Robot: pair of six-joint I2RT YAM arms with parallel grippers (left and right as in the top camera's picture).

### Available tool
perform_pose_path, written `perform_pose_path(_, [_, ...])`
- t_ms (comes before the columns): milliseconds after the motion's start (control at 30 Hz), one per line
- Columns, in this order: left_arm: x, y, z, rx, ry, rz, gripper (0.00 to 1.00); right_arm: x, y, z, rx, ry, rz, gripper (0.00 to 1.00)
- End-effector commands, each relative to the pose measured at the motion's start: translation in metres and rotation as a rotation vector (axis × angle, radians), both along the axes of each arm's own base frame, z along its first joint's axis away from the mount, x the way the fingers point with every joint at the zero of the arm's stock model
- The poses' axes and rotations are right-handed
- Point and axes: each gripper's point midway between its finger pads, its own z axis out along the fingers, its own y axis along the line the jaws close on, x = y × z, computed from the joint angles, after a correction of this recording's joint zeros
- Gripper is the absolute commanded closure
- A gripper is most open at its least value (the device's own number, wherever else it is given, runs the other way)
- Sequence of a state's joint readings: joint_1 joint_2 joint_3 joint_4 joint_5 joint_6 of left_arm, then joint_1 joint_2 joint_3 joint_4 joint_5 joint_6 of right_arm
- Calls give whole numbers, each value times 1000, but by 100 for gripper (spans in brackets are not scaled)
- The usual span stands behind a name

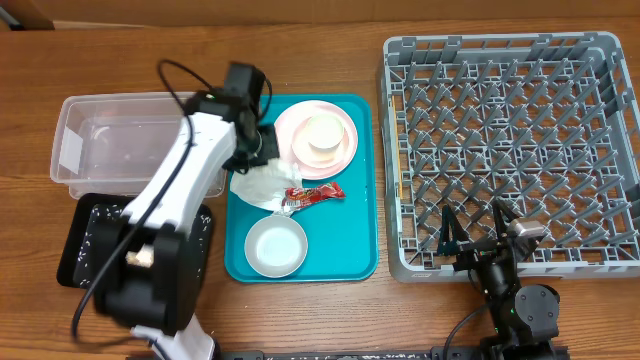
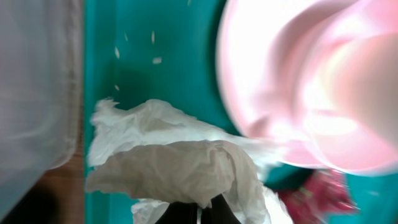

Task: Sort waste into correct bins and load items into the dishwasher
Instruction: 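Move the left gripper to the crumpled white tissue and grasp it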

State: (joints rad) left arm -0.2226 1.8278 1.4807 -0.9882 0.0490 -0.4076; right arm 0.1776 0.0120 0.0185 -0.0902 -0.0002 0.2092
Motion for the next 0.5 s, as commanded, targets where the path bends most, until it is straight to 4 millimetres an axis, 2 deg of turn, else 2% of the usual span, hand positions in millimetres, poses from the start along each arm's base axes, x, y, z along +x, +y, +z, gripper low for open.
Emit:
perform_pose_path(0, [6,0,68,-27,-161,-9,96,0,-1,-2,1,-3,-5,0])
perform_pose_path(133, [-2,4,103,-33,-245,-4,96,0,-1,-2,1,-3,-4,0])
perform_pose_path(233, [-8,6,108,-28,-245,-2,96,0,-1,-2,1,-3,-5,0])
perform_pose_path(367, [-17,8,89,-13,-174,-4,96,0,-1,-2,1,-3,-4,0])
perform_pose_path(467, [-21,8,57,2,-101,-2,96,0,-1,-2,1,-3,-4,0])
